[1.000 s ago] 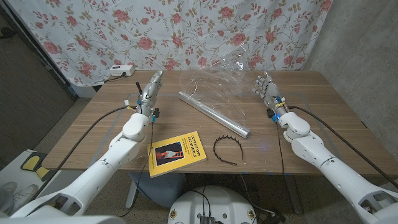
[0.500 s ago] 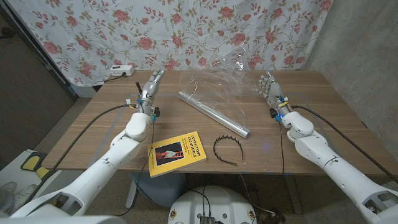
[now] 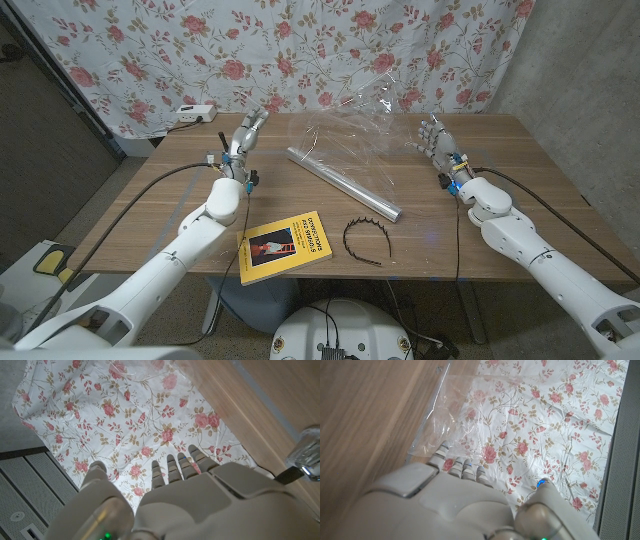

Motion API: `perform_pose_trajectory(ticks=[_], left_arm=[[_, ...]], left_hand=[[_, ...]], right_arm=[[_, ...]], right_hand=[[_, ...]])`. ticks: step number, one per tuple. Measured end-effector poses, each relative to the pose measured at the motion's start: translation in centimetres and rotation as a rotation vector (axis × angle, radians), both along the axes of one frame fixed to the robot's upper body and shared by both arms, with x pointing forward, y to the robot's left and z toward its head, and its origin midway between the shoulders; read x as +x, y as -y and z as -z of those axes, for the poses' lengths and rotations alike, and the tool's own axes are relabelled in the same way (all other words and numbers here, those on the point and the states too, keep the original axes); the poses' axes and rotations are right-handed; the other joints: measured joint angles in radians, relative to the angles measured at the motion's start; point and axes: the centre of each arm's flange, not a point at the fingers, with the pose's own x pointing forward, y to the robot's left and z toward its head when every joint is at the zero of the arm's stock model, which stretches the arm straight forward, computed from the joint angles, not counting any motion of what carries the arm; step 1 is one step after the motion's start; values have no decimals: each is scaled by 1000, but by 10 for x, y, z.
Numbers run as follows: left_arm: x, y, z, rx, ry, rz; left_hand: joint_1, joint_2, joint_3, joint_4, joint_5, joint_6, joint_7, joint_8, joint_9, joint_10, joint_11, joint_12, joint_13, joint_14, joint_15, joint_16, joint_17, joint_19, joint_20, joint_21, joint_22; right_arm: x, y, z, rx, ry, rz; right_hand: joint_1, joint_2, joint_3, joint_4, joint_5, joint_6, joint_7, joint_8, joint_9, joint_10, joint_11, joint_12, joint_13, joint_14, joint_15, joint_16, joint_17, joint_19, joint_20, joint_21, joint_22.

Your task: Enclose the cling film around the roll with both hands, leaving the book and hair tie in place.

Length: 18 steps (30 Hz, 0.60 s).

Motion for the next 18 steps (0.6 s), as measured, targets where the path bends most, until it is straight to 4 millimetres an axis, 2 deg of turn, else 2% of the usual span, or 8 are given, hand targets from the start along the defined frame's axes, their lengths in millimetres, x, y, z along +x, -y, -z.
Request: perform_pose_trajectory(ticks=[2,10,11,12,13,18], left_arm=[[-7,2,-4,20,12,0],[-12,-2,-4,60,14,-63],[-12,-3,-4,62,13,-68],[-12,-10,5,82,-5,-88],[-20,-8,-7,86,26,-88],[-23,-11,-9,119,31,-132]], left_hand=[[0,0,0,0,0,0,0,-3,0,-5,3,0,0,0,0,-1,0,0,0,-1,0],[5,5,4,-4,0,-7,-7,-7,0,-7,6,0,1,1,-1,-1,0,-3,3,-1,0],[5,5,4,-4,0,-9,-9,-7,0,3,-3,0,4,9,-8,-1,1,-3,3,-1,0],[5,5,4,-4,0,-9,-9,-7,-1,18,-6,0,5,27,-11,2,1,5,6,-1,0],[5,5,4,-4,0,-9,-9,-7,-2,31,-7,3,5,44,-13,8,2,16,6,-1,0],[5,5,4,-4,0,-31,-16,-14,-3,33,-7,-1,5,103,-16,19,7,44,17,3,3]], right_arm=[[-1,-1,-1,-8,1,-2],[-3,-7,-2,-51,-6,-3],[-3,-8,-2,-54,-5,-6],[-2,-9,1,-70,-23,0],[-1,-9,1,-70,-27,12],[-1,-10,0,-79,-35,23]], right_hand=[[0,0,2,-7,-4,-3,2,0,0,-8,8,0,0,-14,2,0,0,-8,1,0,0],[4,4,2,-7,-5,-27,2,0,0,-32,15,0,0,-34,9,-4,0,-35,17,-4,0],[4,4,3,-8,-5,-27,2,0,0,-32,15,0,0,-36,11,-4,0,-36,18,-4,0],[4,4,5,-10,-5,-27,2,0,0,-32,15,0,0,-36,11,-4,0,-41,24,-4,0],[8,8,6,-11,-5,-27,2,0,0,-32,15,0,0,-36,11,-4,0,-44,26,-4,0],[9,9,6,-11,-8,-32,-4,0,0,-32,15,0,0,-36,11,-4,0,-47,29,-4,0]])
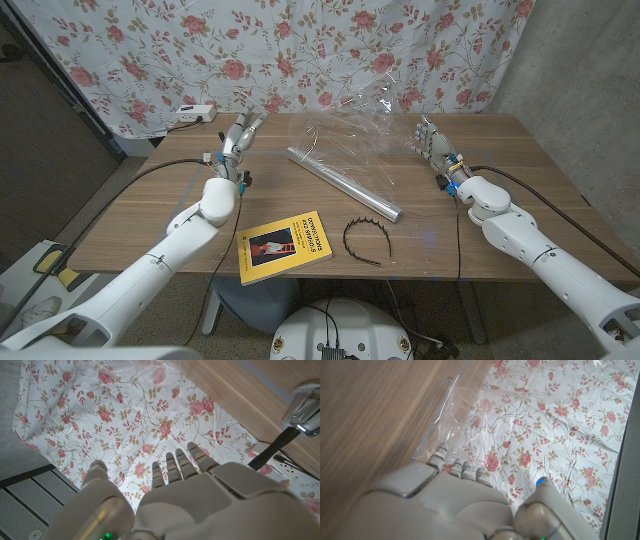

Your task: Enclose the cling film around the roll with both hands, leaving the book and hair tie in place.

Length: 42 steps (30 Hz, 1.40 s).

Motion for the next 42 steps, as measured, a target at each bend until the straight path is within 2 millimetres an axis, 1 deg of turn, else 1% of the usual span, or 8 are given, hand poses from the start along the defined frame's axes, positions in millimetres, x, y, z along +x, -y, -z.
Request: perform_pose_trajectory(ticks=[4,7,16,19,23,29,38,42], left_arm=[[-2,-4,-3,36,11,-41],[-3,-5,-5,47,18,-54],[-6,-14,-13,95,34,-110],[-7,-16,-16,109,53,-146],[-10,-19,-20,122,86,-201],[-12,-22,-24,148,114,-262],[-13,-27,-32,217,135,-350],[-13,-29,-33,242,133,-385]], left_hand=[[0,0,0,0,0,-14,0,0,1,-19,3,-6,5,5,-2,0,0,8,3,0,0],[4,4,4,5,0,5,10,8,3,29,-18,10,11,21,-8,0,5,21,2,0,0],[9,9,13,-4,0,16,14,9,3,0,-14,-3,14,-14,-2,-20,2,23,2,2,0],[26,26,24,-4,0,51,26,22,3,28,-35,3,18,13,-20,-13,2,30,-5,2,0],[34,34,29,-7,0,67,26,24,3,47,-42,8,19,34,-28,-10,2,30,-5,2,0],[18,50,39,8,-5,82,30,24,8,70,-51,19,32,155,-45,38,25,145,9,44,19],[16,51,37,10,-5,89,26,24,8,75,-54,21,37,167,-43,41,34,143,32,48,32],[13,47,37,10,-5,78,15,19,8,121,-51,39,42,166,-10,39,36,139,47,48,38]], right_arm=[[0,0,-1,-3,-6,12],[0,-1,-1,-8,-9,20],[-1,-3,-3,-24,-17,36],[-1,-3,-4,-25,-17,37],[0,-4,-5,-34,-23,40],[1,-5,-5,-46,-35,46],[2,-5,-5,-45,-44,56],[2,-5,-5,-42,-47,61]], right_hand=[[0,0,0,0,0,0,0,0,0,0,0,0,0,0,0,0,0,-1,1,0,0],[0,0,0,0,0,0,0,0,0,0,0,0,0,0,0,0,0,-1,1,0,0],[4,4,2,-3,0,-5,-5,0,0,4,-4,0,0,0,0,0,0,9,-1,4,0],[4,4,0,-5,0,-5,-5,0,0,10,-10,5,0,0,0,1,0,10,-2,4,0],[4,4,0,-5,-4,-5,-16,0,0,22,-22,8,0,0,0,5,0,14,-6,9,0],[4,4,0,-5,-4,-5,-16,0,0,27,-27,8,0,4,-3,5,0,18,-2,9,0],[4,4,0,-5,-4,0,-22,4,0,31,-31,8,0,4,-3,5,0,24,-2,9,0],[4,4,0,-5,-4,0,-22,4,0,34,-34,8,0,4,-3,5,0,24,-2,9,0]])
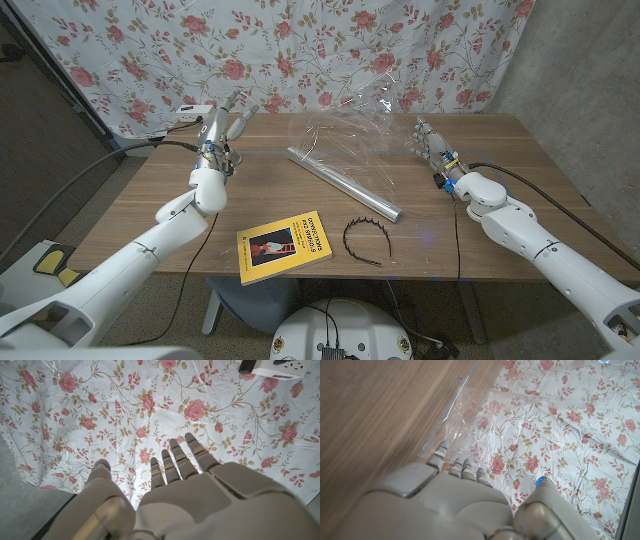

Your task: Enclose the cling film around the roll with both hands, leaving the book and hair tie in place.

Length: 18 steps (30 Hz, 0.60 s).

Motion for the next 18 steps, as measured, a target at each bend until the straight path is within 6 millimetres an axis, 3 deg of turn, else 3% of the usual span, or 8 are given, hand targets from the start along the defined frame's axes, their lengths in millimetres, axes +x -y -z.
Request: perform_pose_trajectory(ticks=[2,4,9,12,14,18], left_arm=[[-2,-1,-4,23,4,-23],[-1,-3,-3,30,4,-40],[-7,-6,-11,78,23,-89],[-9,-8,-15,110,30,-119],[-9,-9,-15,120,30,-141],[-14,-13,-19,160,37,-180]], left_hand=[[0,0,4,-4,0,-43,-19,-16,0,30,6,5,4,11,27,-3,-5,4,15,8,3],[0,0,5,-5,0,-84,-32,-23,0,53,7,15,5,23,28,-3,-7,6,23,12,8],[-4,-4,10,-10,0,-91,-32,-6,0,75,-10,16,10,175,-41,45,2,33,17,48,30],[-4,-4,13,-13,0,-55,-24,6,0,70,-15,16,14,236,-56,68,10,40,24,62,41],[-4,-4,15,-15,0,-29,-18,17,0,70,-15,12,14,235,-57,68,14,44,21,66,47],[0,-8,17,-17,0,17,-9,28,0,70,-15,12,19,159,-46,38,19,22,19,70,61]], right_arm=[[0,0,0,0,0,0],[0,-1,0,1,0,-1],[2,-2,-1,5,-3,-1],[2,-3,-1,7,-4,-1],[3,-3,-1,8,-4,-2],[3,-4,-1,10,-5,-3]], right_hand=[[0,0,0,0,0,0,0,0,0,0,0,0,0,0,0,0,0,0,0,0,0],[0,0,0,0,0,0,0,0,0,0,0,0,0,0,0,0,0,0,0,0,0],[0,0,0,0,0,0,0,0,0,0,0,0,0,0,0,0,0,0,0,0,0],[0,0,0,0,0,0,0,0,0,0,0,0,0,0,0,0,0,0,0,0,0],[0,0,0,0,0,0,0,0,0,0,0,0,0,0,0,0,0,0,0,0,0],[-2,2,0,0,0,0,0,0,0,0,0,0,0,0,0,0,0,0,0,0,0]])
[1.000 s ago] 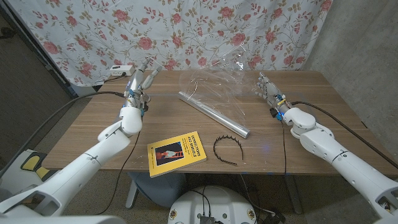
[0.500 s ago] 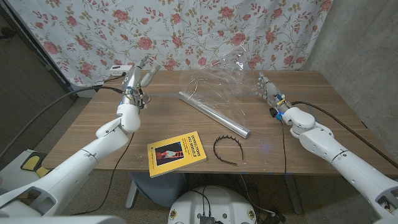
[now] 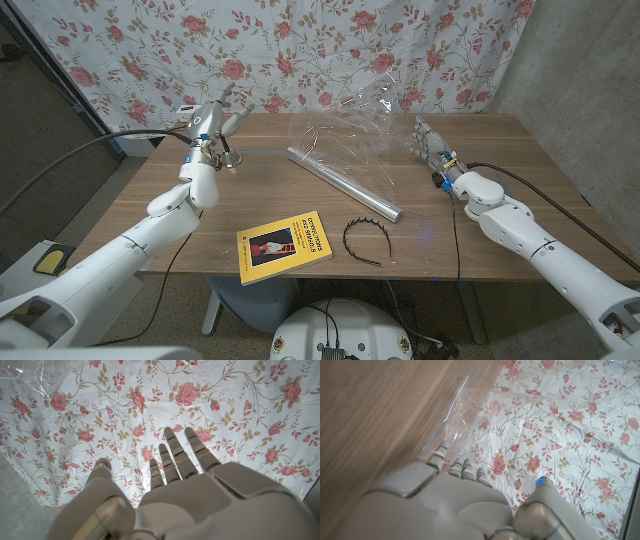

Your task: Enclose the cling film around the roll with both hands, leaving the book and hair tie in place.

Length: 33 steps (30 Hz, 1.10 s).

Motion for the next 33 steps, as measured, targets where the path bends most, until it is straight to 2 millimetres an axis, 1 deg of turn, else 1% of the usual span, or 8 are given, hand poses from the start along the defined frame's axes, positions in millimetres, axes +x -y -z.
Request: perform_pose_trajectory(ticks=[4,9,12,17,20,24,29,33], left_arm=[[-3,-2,-1,28,5,-34],[-7,-6,-2,65,17,-78],[-8,-7,-2,79,25,-95],[-10,-9,-2,101,28,-118],[-9,-10,-1,107,25,-125],[-7,-12,-1,122,24,-151],[-4,-13,-1,144,21,-180],[-2,-14,-2,161,14,-195]], left_hand=[[4,-4,11,-3,0,45,1,12,0,13,-13,0,0,-37,5,-15,0,-19,1,0,7],[31,5,29,-10,0,168,18,49,5,48,-28,8,5,-42,7,-22,0,-30,5,4,11],[31,4,31,-11,0,177,17,49,5,56,-23,8,5,-42,7,-22,-3,-33,1,4,11],[35,0,36,-11,0,150,9,37,9,70,-17,16,7,-38,3,-22,-3,-35,0,5,11],[39,4,39,-8,0,192,16,43,9,114,-19,31,11,-11,-6,-17,0,-34,0,12,11],[47,13,50,-6,0,229,20,49,9,142,-22,41,14,30,-13,-1,0,-7,-1,30,11],[67,33,65,-10,0,269,-20,54,7,174,-23,49,19,77,-36,19,5,30,3,56,20],[73,28,66,-11,0,274,-25,54,7,174,-23,49,18,104,-41,26,3,30,3,62,20]], right_arm=[[0,-1,0,2,-1,-1],[0,-2,0,-3,0,6],[0,-3,0,-10,1,8],[0,-4,-2,-19,10,8],[0,-4,-3,-21,19,5],[0,-6,-4,-23,29,1],[0,-6,-5,-25,37,-2],[0,-7,-5,-26,40,-2]], right_hand=[[-4,3,0,0,0,0,0,0,0,0,0,0,0,0,0,0,0,0,0,0,0],[-4,4,0,0,0,0,0,0,0,0,0,0,0,0,0,0,0,0,0,0,0],[-4,3,0,0,0,0,0,0,0,0,0,0,0,0,0,0,0,0,0,0,0],[-3,3,0,0,0,0,0,0,0,-5,-5,0,0,0,0,0,0,0,0,0,0],[-4,3,0,0,0,0,0,0,0,-5,-5,0,0,0,0,0,0,0,0,0,0],[-4,3,0,0,0,0,0,0,0,-5,-5,0,0,0,0,0,0,0,0,0,0],[-3,3,0,0,0,0,0,4,0,-5,-5,0,0,0,0,0,0,0,0,0,0],[-3,3,0,0,0,0,0,4,0,-5,-5,0,0,0,0,0,0,0,0,0,0]])
